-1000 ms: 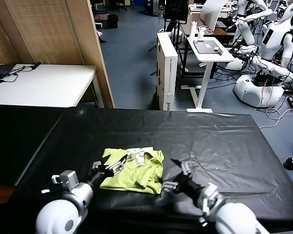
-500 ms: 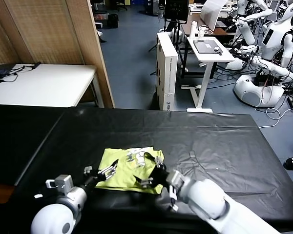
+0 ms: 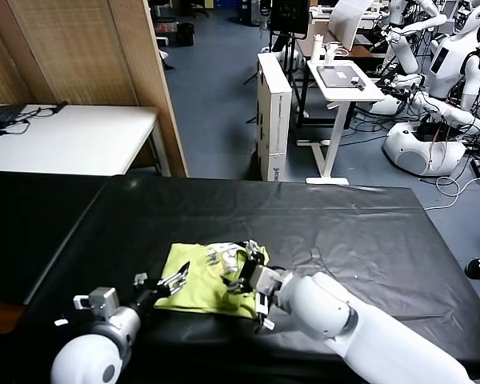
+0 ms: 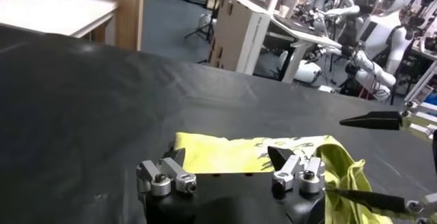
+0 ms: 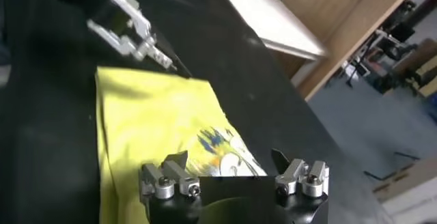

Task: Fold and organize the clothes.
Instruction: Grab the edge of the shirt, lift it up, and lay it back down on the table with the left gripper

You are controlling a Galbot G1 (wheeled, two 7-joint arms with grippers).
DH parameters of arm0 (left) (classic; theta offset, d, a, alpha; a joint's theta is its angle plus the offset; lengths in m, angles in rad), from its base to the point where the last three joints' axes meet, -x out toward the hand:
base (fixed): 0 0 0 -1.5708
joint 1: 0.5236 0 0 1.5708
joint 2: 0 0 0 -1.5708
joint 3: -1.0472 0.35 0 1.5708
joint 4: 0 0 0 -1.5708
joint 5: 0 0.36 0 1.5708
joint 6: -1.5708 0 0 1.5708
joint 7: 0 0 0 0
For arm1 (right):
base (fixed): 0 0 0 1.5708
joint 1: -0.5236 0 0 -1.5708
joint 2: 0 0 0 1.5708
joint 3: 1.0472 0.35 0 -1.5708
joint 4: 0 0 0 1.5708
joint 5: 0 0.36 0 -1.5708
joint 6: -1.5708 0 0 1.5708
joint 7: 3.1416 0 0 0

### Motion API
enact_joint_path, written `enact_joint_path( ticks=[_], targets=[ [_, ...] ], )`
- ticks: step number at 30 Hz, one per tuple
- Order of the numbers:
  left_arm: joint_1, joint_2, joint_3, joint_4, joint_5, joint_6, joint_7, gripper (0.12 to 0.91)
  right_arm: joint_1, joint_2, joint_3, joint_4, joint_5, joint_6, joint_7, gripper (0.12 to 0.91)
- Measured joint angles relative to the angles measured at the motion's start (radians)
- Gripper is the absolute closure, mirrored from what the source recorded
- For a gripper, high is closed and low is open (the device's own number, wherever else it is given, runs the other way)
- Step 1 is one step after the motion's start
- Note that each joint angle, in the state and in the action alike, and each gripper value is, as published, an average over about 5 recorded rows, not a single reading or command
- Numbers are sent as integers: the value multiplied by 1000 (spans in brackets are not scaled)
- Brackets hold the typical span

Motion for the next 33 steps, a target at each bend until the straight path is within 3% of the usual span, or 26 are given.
enact_joint_path(
  ticks=[5, 13, 23, 29, 33],
  targets=[
    [7, -2, 0, -2, 4, -1, 1, 123, -12, -2, 19, 14, 14, 0, -1, 118],
    [12, -6, -2, -6, 10, -2, 2, 123, -13, 18, 19, 17, 117, 0, 16, 118],
    [13, -9, 0, 1, 21, -6, 8, 123, -54, 22, -17, 1, 82, 45, 11, 121],
    [13, -8, 0, 1, 22, -7, 8, 123, -57, 21, -28, -3, 69, 53, 3, 225],
    [16, -8, 0, 0, 23, -9, 9, 123, -61, 21, -33, -4, 59, 59, 0, 369]
  ],
)
